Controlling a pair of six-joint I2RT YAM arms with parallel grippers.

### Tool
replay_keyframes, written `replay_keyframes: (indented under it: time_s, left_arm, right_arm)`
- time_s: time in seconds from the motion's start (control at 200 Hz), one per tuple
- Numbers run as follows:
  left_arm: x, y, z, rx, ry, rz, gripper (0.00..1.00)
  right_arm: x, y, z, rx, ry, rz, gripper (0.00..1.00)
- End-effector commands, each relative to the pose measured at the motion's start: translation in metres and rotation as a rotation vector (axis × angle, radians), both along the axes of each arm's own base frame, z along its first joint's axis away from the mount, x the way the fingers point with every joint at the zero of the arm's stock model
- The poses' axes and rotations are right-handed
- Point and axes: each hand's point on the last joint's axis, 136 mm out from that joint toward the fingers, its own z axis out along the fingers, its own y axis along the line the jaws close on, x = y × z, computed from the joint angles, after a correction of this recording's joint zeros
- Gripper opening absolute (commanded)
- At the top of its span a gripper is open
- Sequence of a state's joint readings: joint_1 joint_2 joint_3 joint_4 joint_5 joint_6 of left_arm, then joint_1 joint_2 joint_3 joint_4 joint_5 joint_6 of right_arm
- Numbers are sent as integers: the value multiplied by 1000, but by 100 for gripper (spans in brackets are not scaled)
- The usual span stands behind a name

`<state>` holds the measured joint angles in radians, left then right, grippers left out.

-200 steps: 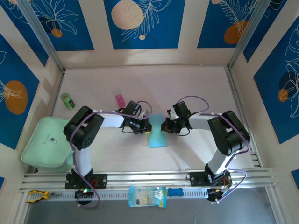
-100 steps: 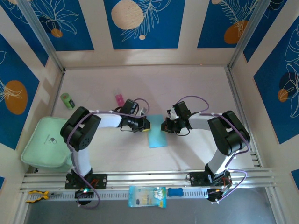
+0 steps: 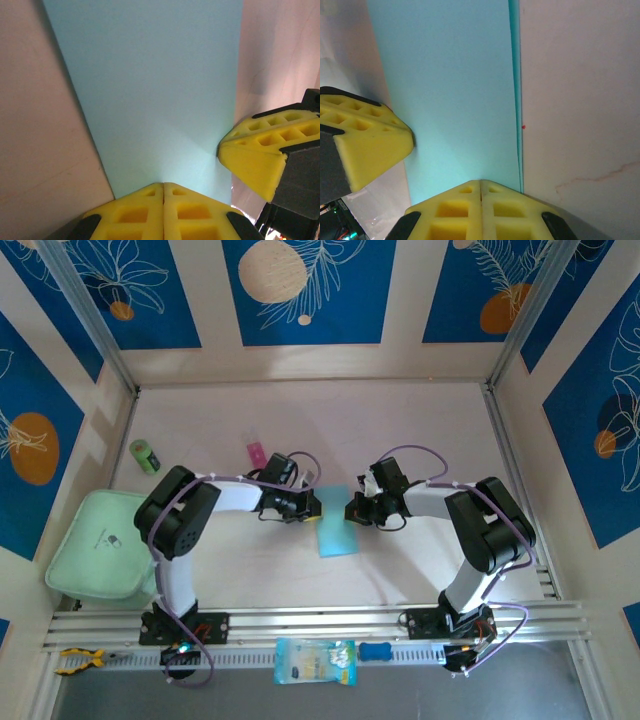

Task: Fold a paper plane with a square sheet of paper (pick it up from the middle)
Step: First fold the square sheet of paper in half at the center of the table, then fold the triangle a second time at the center of the table.

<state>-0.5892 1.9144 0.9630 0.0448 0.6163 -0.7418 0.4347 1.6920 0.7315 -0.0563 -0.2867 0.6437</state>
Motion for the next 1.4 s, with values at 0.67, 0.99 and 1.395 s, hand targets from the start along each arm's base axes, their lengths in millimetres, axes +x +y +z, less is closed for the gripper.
replay_keyframes:
  time_s: [0.67, 0.99, 1.395]
  left_arm:
    - [54, -27, 36, -2, -98, -31, 12]
    - [52, -14, -11, 78, -46, -25, 12]
    - [33, 5, -30, 117, 10, 1, 11]
  right_arm:
    - [-49, -27, 47, -30, 135, -135, 36]
    - [-78, -19, 29, 17, 229, -141, 36]
    - [-96, -22, 18, 0, 301, -166, 40]
